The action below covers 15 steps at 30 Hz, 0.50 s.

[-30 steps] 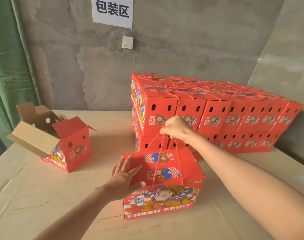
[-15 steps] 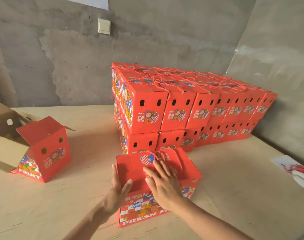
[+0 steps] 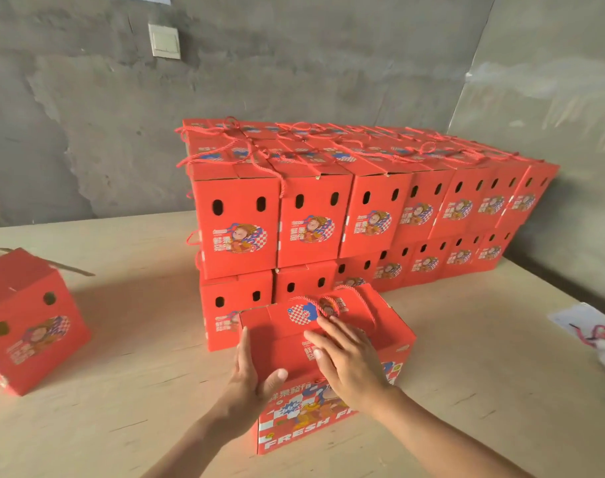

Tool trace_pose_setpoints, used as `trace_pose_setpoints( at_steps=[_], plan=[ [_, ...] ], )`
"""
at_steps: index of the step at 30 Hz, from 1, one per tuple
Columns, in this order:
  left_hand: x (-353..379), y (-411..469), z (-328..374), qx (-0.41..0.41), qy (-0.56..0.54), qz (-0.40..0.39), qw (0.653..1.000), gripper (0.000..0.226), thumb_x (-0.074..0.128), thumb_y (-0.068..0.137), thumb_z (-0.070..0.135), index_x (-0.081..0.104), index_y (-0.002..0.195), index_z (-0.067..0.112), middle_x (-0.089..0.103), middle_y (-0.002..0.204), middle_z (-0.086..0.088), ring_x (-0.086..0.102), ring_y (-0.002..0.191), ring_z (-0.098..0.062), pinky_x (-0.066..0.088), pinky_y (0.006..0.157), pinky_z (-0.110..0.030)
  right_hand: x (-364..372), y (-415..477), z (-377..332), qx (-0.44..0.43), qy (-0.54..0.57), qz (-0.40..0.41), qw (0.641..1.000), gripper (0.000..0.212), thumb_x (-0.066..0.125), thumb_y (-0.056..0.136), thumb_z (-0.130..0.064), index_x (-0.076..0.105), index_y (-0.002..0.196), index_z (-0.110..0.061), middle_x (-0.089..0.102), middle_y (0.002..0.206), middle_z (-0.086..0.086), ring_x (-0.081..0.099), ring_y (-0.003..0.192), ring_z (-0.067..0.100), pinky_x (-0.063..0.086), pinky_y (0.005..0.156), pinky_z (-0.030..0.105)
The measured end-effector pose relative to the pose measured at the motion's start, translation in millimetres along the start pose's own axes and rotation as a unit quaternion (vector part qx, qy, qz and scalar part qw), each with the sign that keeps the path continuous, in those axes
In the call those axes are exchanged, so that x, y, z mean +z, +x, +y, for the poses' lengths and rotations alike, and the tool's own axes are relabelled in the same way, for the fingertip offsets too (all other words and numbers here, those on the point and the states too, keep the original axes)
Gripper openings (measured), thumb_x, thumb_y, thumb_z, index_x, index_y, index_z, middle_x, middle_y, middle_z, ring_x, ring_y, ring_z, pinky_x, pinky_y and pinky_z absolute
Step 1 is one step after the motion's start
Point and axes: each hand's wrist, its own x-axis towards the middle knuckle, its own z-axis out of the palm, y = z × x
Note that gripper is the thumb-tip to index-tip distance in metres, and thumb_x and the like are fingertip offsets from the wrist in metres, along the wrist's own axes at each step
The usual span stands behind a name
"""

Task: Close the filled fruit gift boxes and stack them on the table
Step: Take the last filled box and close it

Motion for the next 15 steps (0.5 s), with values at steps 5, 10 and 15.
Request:
trace_pose_setpoints(
  at_steps=[5, 10, 15],
  plan=[
    [65, 66, 34, -0.015, 0.0, -0.026, 1.0, 0.101, 0.048, 0.081, 0.052, -0.023, 0.145, 0.02, -0.004, 0.158, -0.007, 0.01, 0.145, -0.022, 0.016, 0.117, -0.037, -15, 1, 91, 0.021, -0.008, 0.011, 1.0, 0.032, 0.046, 0.091, -0.029, 0.07, 0.112, -0.025, 0.063, 0.125, 0.003, 0.059, 0.117, 0.023, 0.049, 0.093, 0.042],
    [134, 139, 69, -0.025, 0.012, -0.015, 1.0, 0.091, 0.051, 0.092, 0.039, -0.018, 0.147, 0.017, -0.005, 0.157, -0.008, 0.01, 0.144, -0.022, 0.02, 0.116, -0.036, -20, 9, 165, 0.146, -0.022, -0.029, 0.989, 0.038, 0.037, 0.099, -0.032, 0.054, 0.133, -0.026, 0.032, 0.152, 0.006, 0.021, 0.144, 0.025, 0.005, 0.117, 0.043],
    [189, 204, 97, -0.014, 0.155, 0.021, 0.988, 0.072, 0.035, 0.097, 0.047, -0.004, 0.15, 0.021, -0.021, 0.156, -0.004, 0.008, 0.145, -0.027, 0.019, 0.115, -0.036, -10, 14, 207, 0.199, 0.027, -0.03, 0.979, 0.041, 0.029, 0.1, -0.041, 0.036, 0.141, -0.042, 0.023, 0.156, -0.005, 0.008, 0.146, 0.017, -0.008, 0.115, 0.04]
  ],
)
